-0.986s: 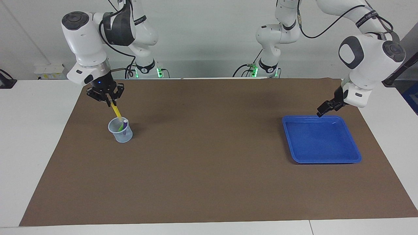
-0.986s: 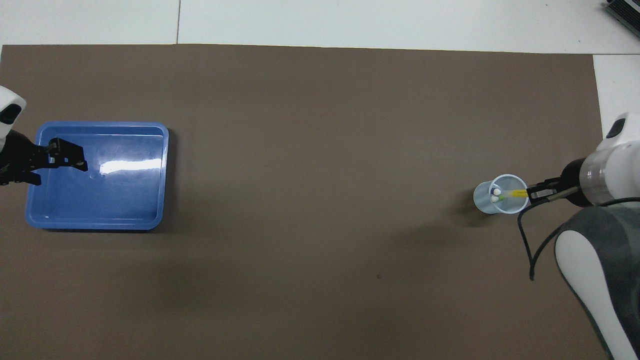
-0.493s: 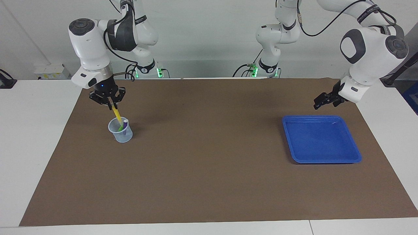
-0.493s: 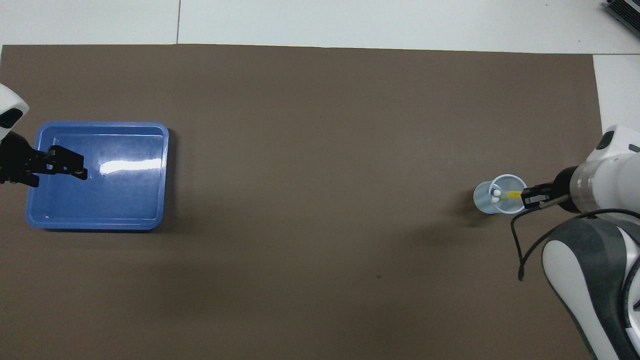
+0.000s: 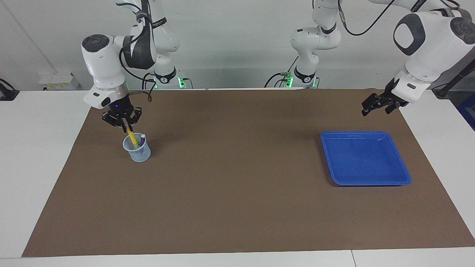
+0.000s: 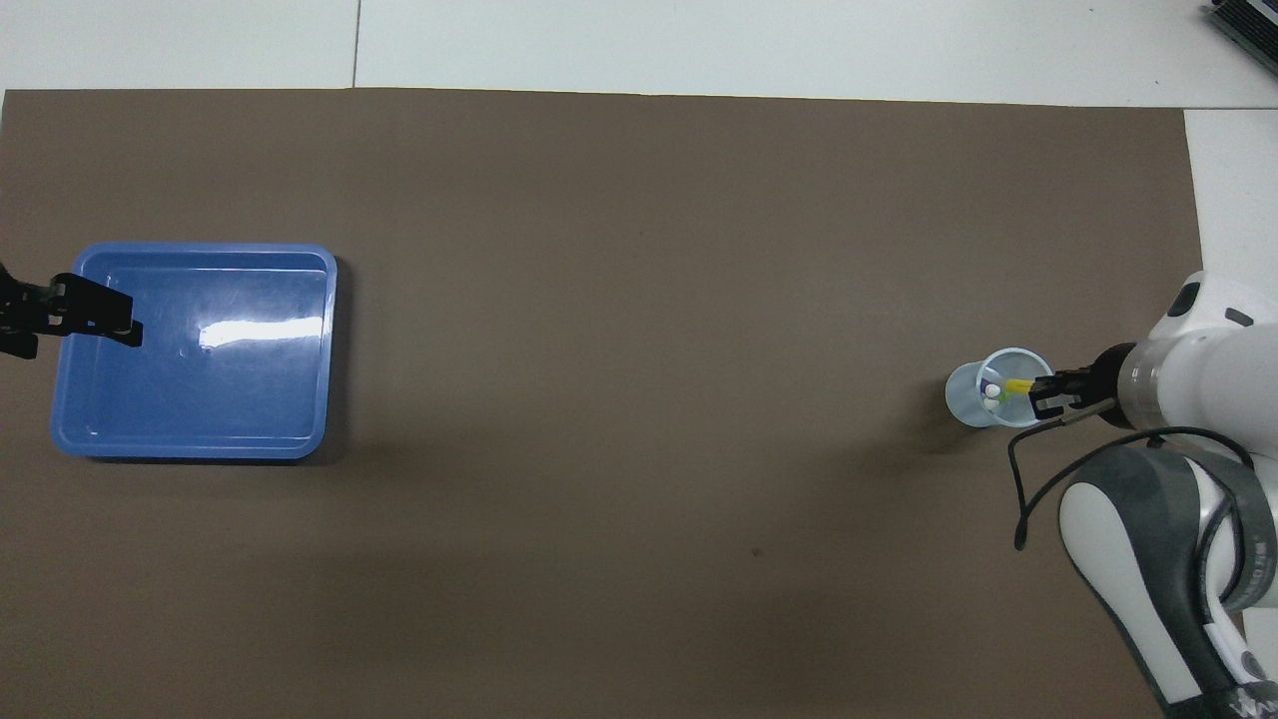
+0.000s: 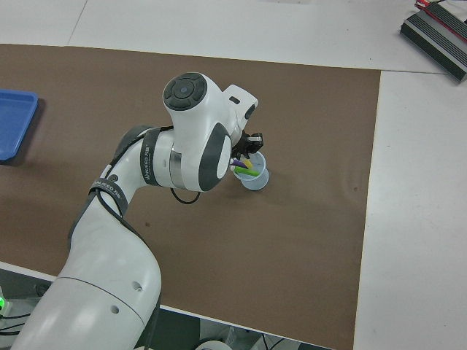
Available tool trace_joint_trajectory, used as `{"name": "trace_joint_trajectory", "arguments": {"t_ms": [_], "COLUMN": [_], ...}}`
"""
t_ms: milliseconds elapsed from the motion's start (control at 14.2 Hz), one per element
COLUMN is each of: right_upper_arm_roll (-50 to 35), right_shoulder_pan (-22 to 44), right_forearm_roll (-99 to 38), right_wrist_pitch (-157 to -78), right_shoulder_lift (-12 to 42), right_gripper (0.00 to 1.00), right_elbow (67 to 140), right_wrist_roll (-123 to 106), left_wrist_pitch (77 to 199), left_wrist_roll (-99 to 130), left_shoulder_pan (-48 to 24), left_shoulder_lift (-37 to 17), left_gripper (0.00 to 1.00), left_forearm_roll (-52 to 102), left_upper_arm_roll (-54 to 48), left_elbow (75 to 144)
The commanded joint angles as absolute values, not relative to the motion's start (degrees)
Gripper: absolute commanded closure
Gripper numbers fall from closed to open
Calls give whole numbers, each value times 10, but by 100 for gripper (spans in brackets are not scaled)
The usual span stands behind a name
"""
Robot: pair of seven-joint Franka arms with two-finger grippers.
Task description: Transfer and insert pens with both arms
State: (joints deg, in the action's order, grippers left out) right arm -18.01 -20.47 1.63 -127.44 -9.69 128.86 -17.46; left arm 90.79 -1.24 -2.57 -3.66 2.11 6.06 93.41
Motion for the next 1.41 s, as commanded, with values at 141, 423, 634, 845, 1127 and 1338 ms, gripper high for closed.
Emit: {"name": "trace_joint_trajectory", "arguments": {"t_ms": [141,423,634,845,1127,1338], "right_upper_arm_roll": [-186,-186,-186,-186,-186,-187], "right_shoulder_pan": [-224,-225,-225,-225,-225,-225], "right_forearm_roll": [26,26,25,25,25,25], "right_wrist_pitch": [-1306,-1316,-1306,-1276,-1188,-1136], "right_shoulder_lift": [-69,-54,-53,-53,-53,-53], "right_gripper": [100,59,0,0,0,0], "right_elbow": [1296,1296,1289,1268,1201,1151], "right_wrist_roll": [-183,-179,-178,-178,-178,-178], "left_wrist_pitch": [896,884,868,870,894,911], "left_wrist_roll": [-19,-19,-17,-14,-16,-15], "left_shoulder_pan": [-23,-19,-17,-20,-16,-16], "left_shoulder_lift": [-36,-33,-12,-3,12,21], "left_gripper": [0,0,0,0,0,0], "left_forearm_roll": [8,5,6,6,5,6], "left_upper_arm_roll": [62,55,49,50,49,49], "left_elbow": [926,923,931,950,980,1000]}}
